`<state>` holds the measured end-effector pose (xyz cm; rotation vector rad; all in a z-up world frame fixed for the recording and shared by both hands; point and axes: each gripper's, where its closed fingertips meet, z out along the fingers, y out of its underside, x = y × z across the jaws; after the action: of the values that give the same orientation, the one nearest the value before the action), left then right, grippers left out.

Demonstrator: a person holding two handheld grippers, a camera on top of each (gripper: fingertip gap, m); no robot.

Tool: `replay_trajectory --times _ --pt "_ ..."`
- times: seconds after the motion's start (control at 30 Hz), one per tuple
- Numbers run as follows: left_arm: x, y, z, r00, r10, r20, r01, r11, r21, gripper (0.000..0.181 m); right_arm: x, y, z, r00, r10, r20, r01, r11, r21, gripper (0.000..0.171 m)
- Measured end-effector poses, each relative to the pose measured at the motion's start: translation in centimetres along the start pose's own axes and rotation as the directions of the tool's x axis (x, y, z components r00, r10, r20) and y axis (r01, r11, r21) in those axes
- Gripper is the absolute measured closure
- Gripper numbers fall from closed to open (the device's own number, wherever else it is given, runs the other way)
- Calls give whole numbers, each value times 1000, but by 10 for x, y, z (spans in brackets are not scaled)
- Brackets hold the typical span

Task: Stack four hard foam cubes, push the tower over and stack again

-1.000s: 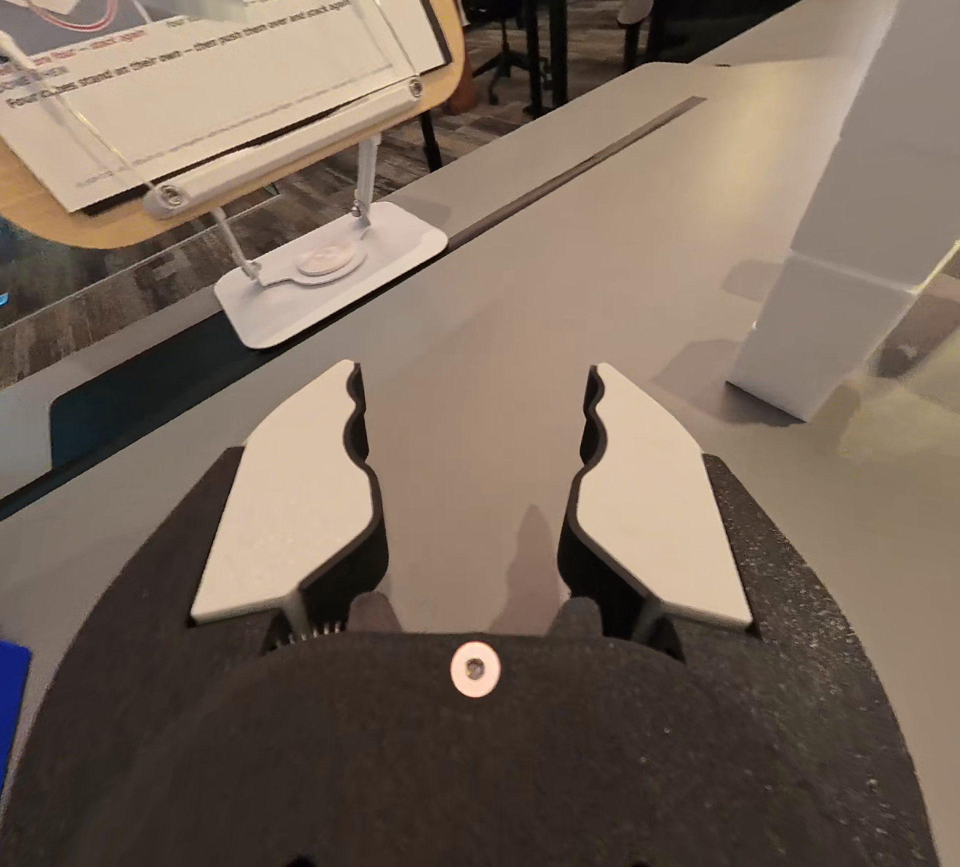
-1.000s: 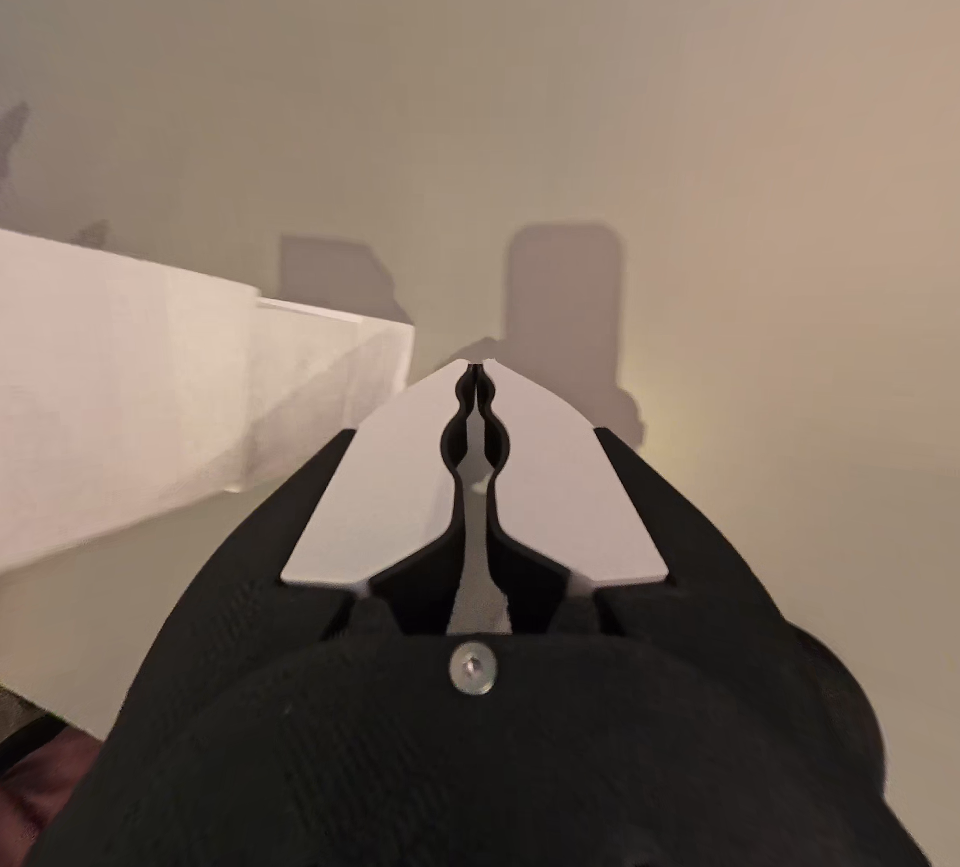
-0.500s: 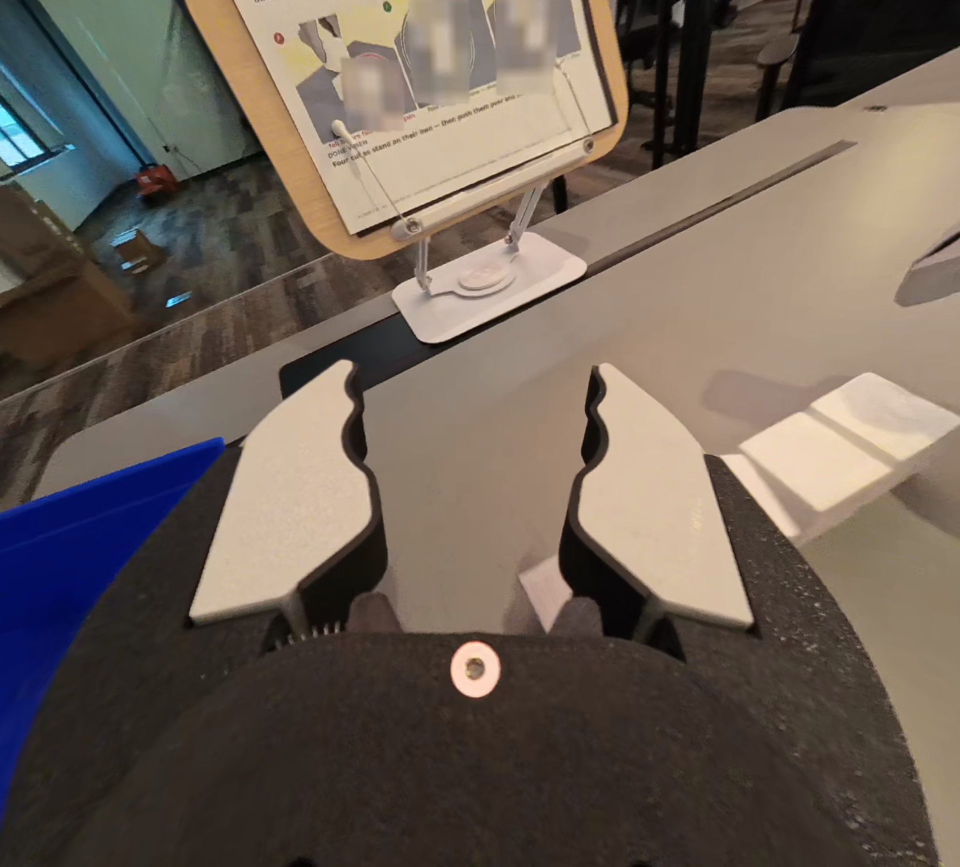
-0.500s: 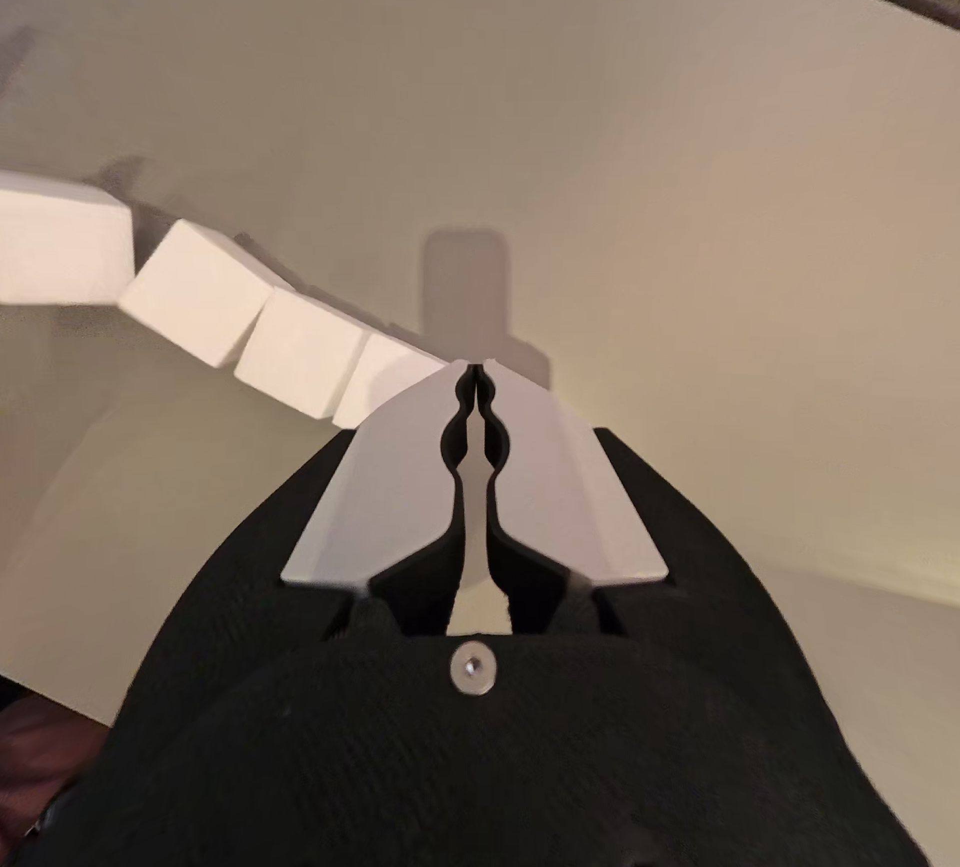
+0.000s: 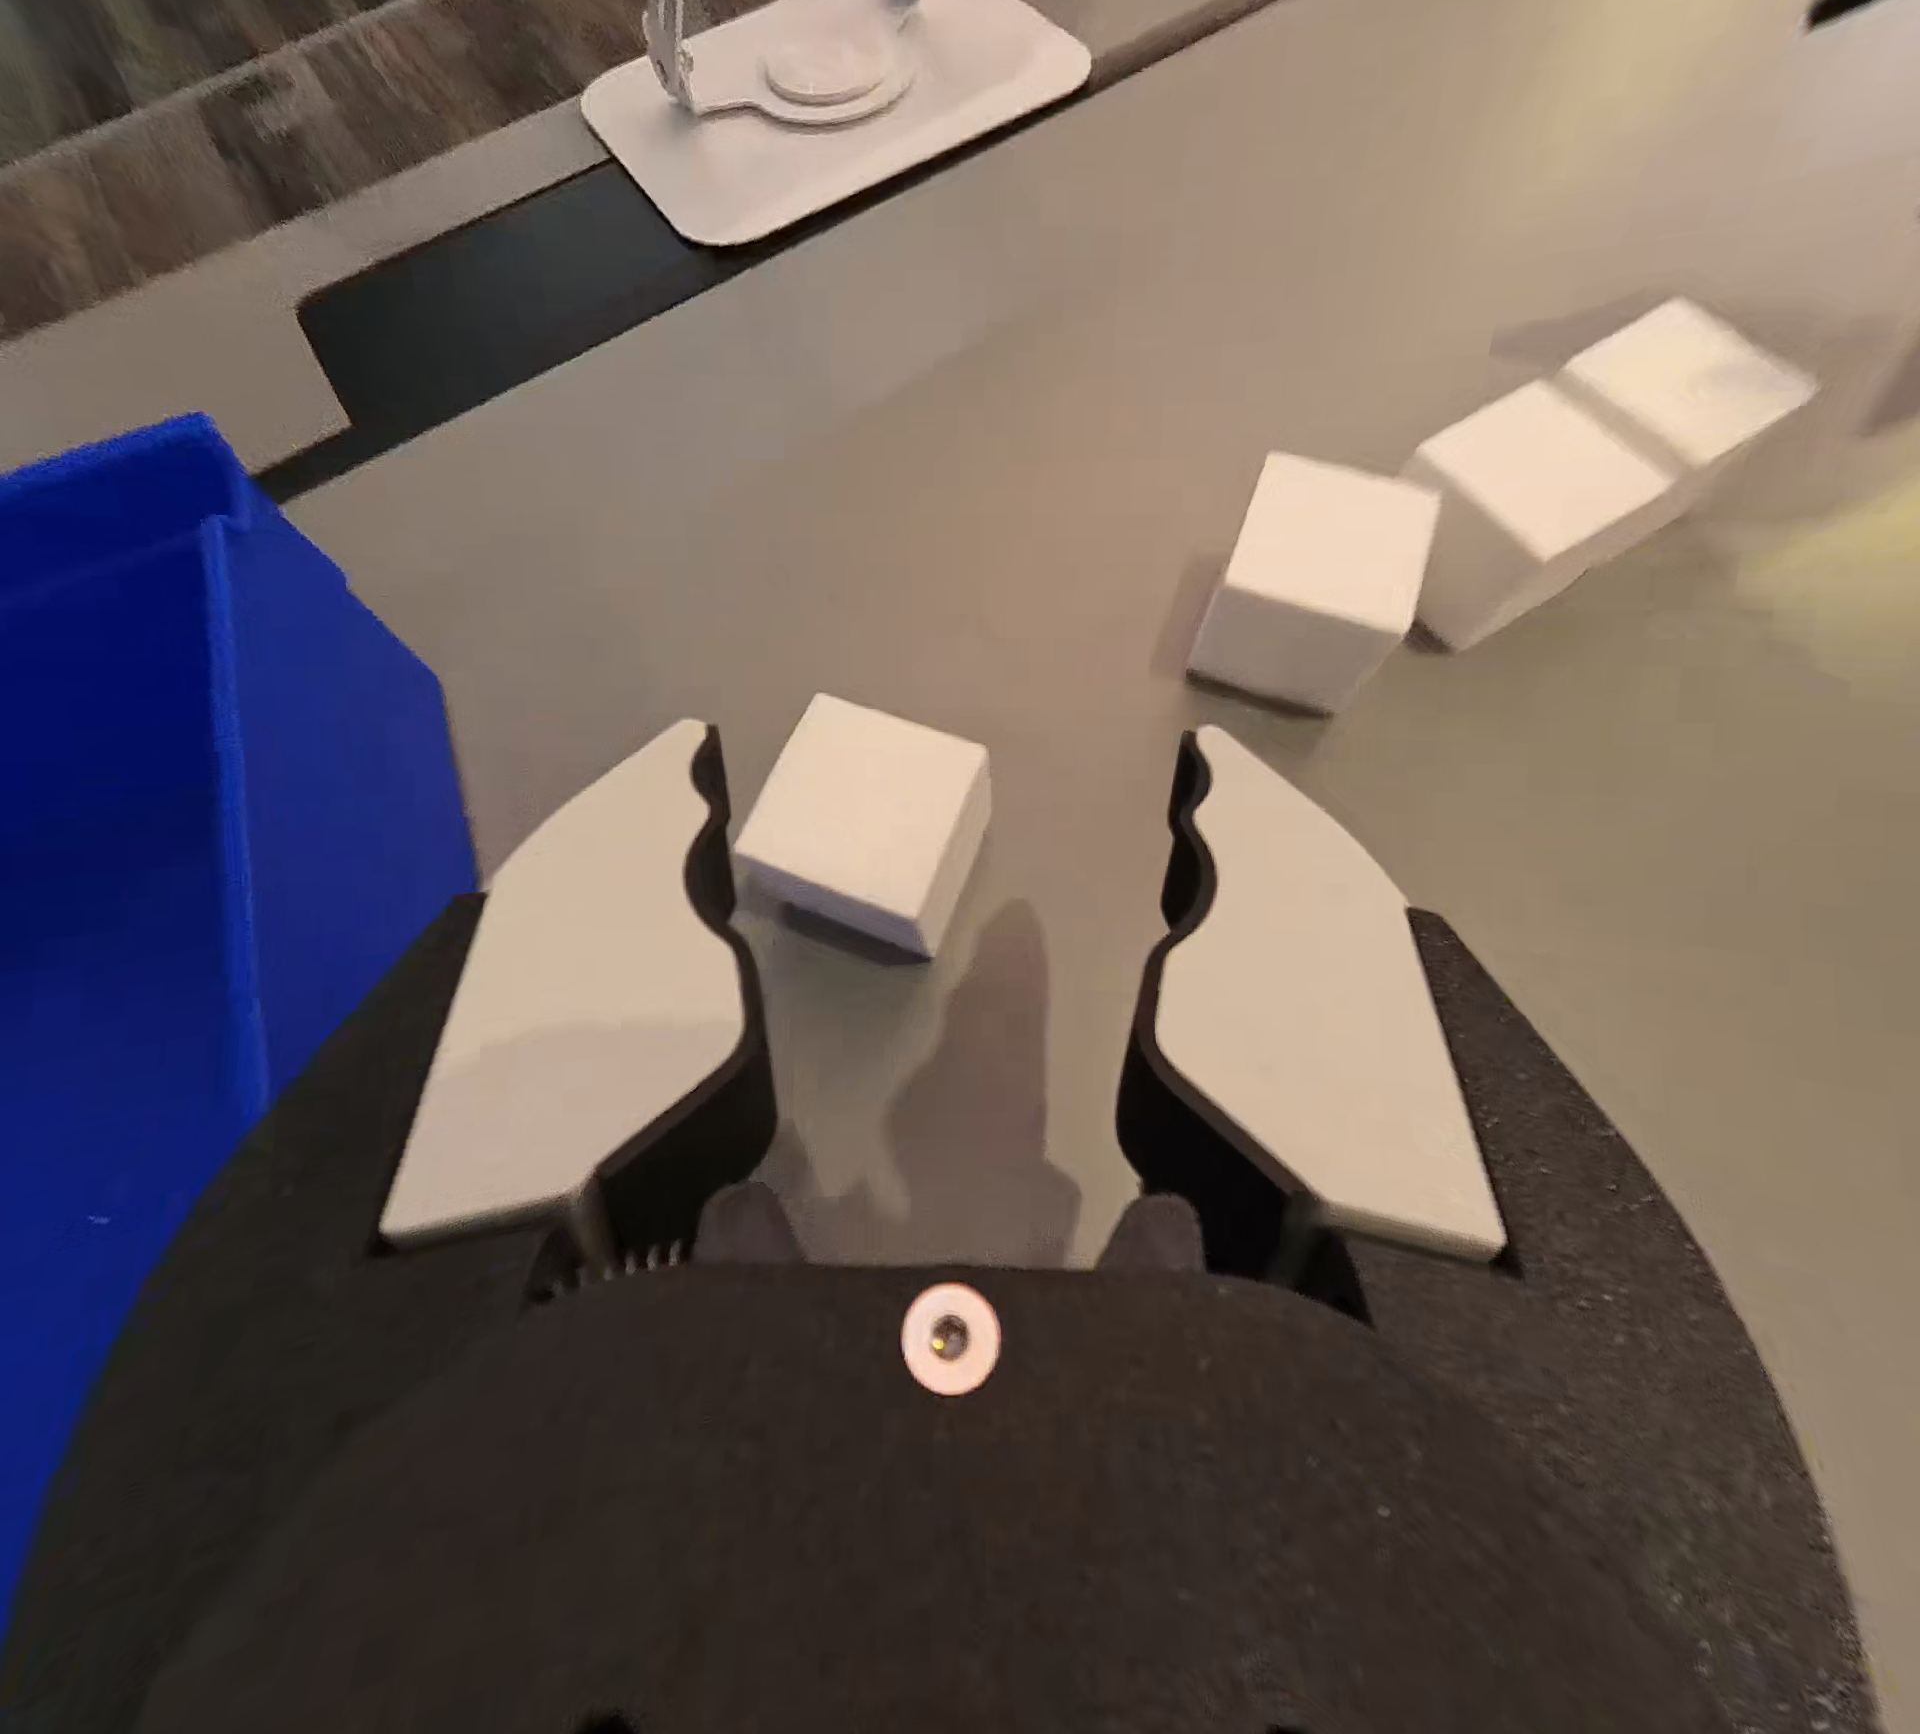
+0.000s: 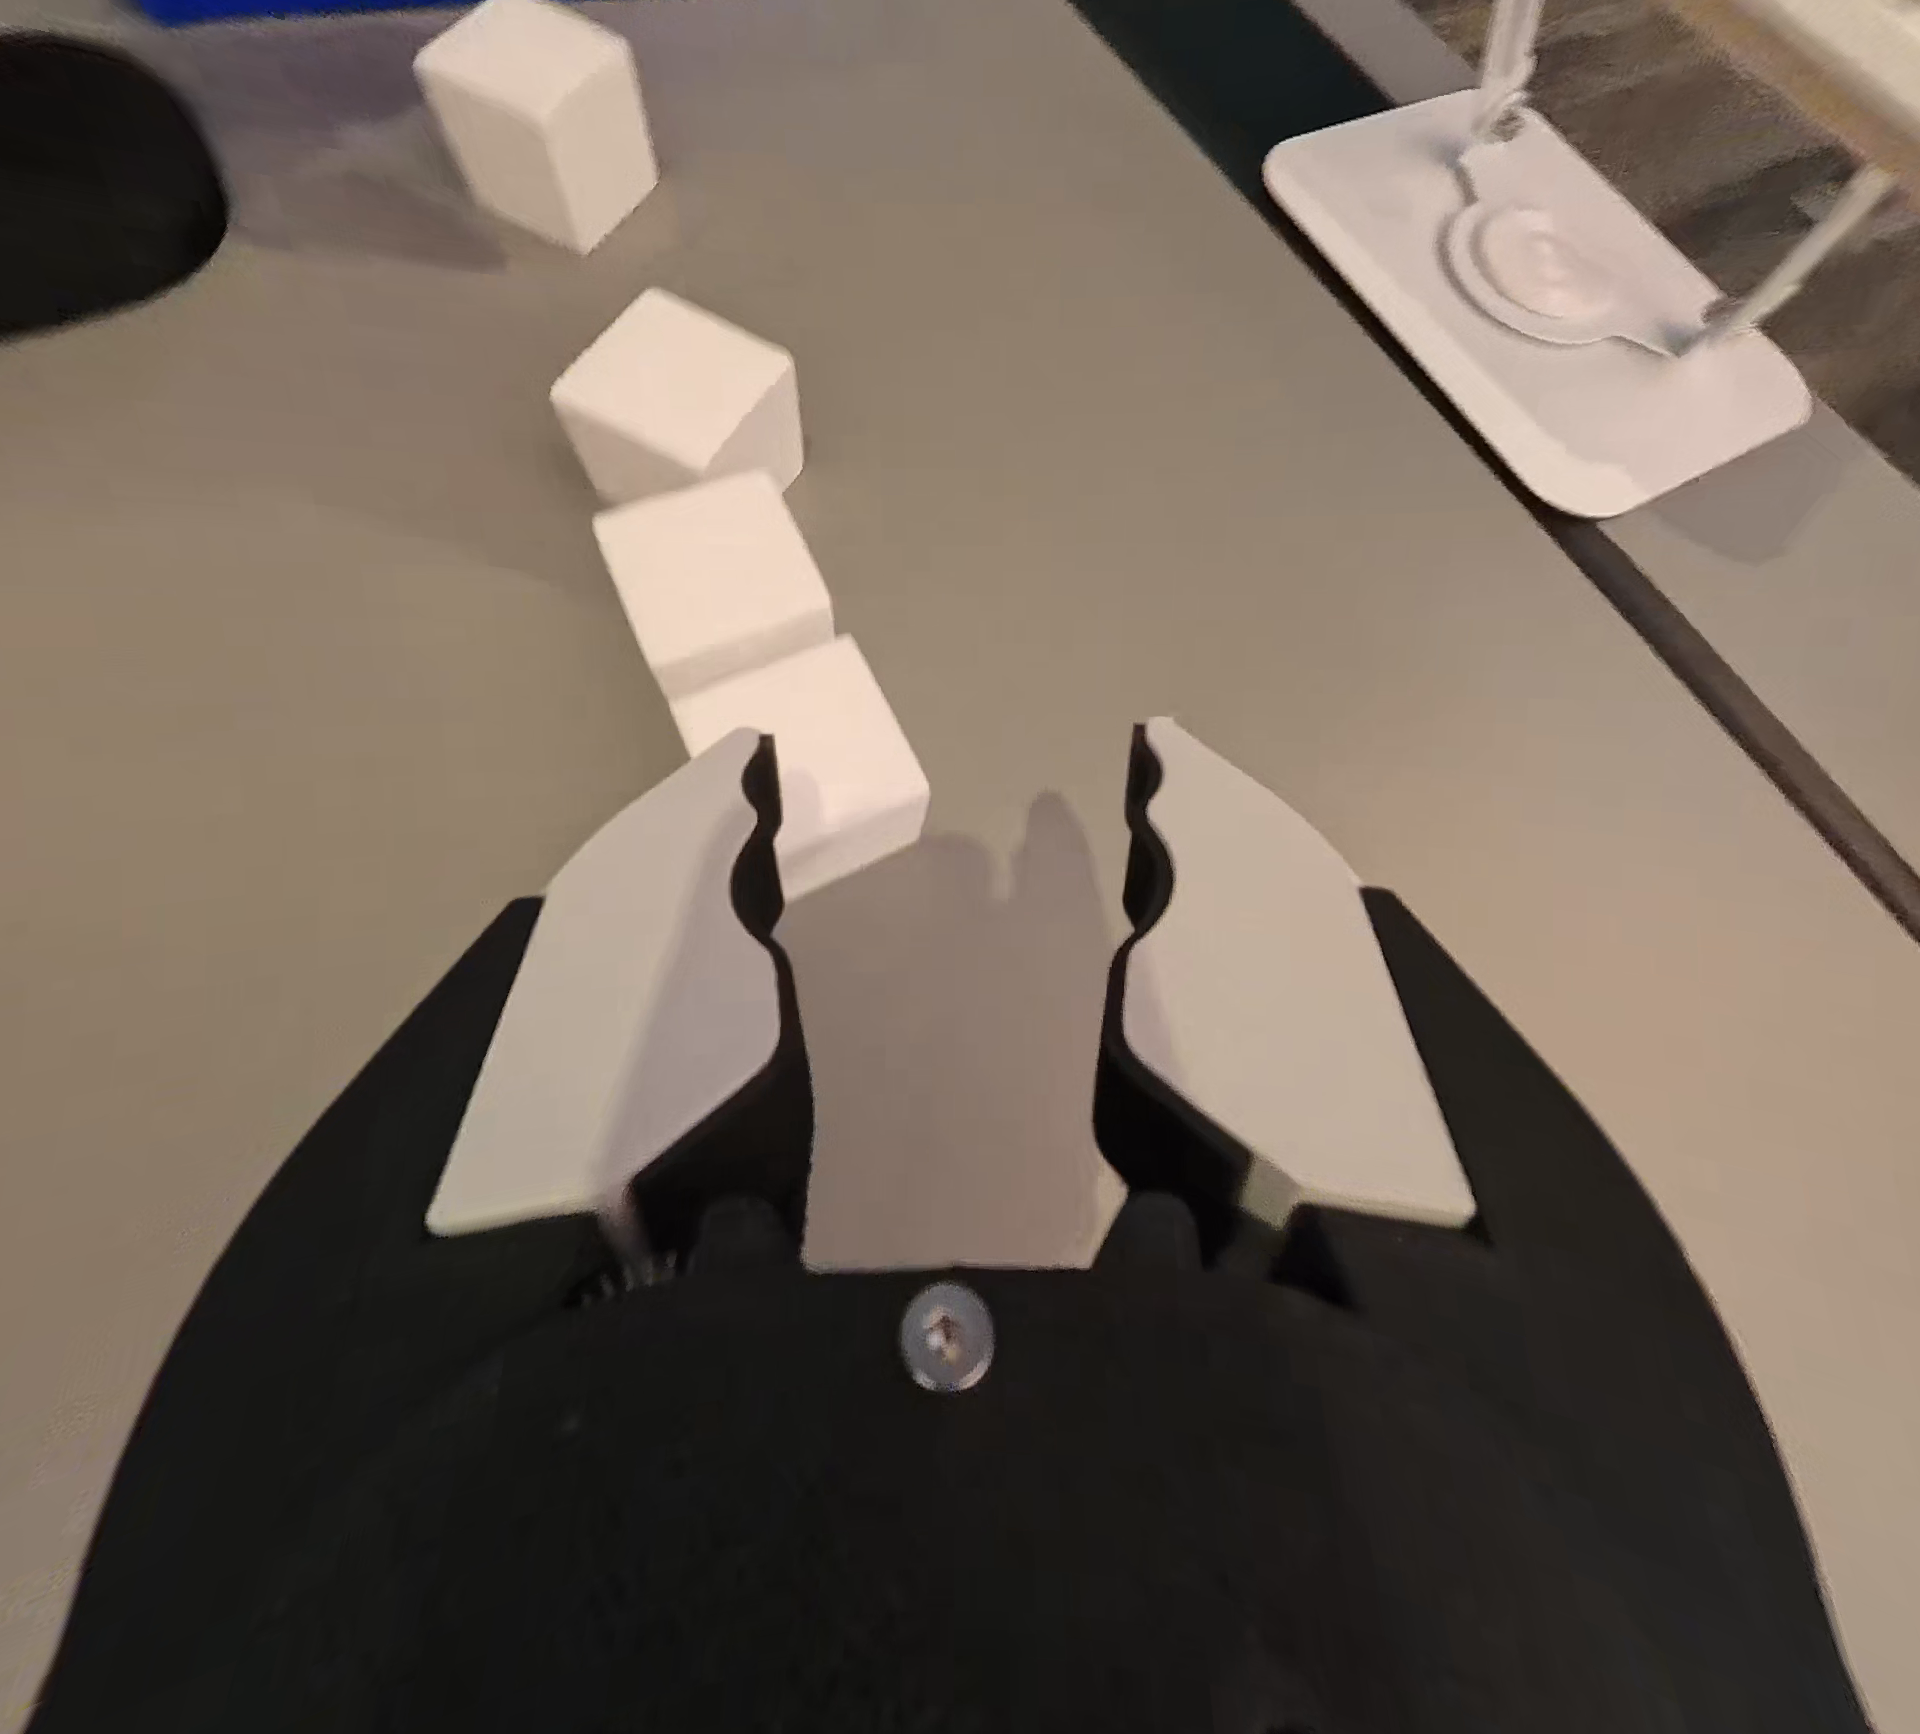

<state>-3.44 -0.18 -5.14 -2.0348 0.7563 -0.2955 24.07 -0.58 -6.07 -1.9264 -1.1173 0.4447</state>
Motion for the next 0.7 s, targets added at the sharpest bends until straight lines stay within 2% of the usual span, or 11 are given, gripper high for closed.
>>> replay_trajectory --times 0.1,0.2,0.27,0.43,0.7 --pt "-1 6 -3 985 165 -47 -166 986 -21 102 2 28 4 993 33 112 -32 999 -5 102" --pt "-5 1 -2 955 289 -61 -288 957 29 101 3 42 9 980 58 189 -63 998 23 99" --pt "-11 4 4 956 289 -54 -289 957 15 104 1 44 14 973 66 222 -80 995 53 95" --pt "-19 26 29 976 200 -88 -210 971 -111 98 -6 36 21 970 32 240 -69 986 149 93" --pt "-23 55 55 939 320 -126 -344 868 -358 97 -16 44 29 961 52 272 -91 987 132 78"
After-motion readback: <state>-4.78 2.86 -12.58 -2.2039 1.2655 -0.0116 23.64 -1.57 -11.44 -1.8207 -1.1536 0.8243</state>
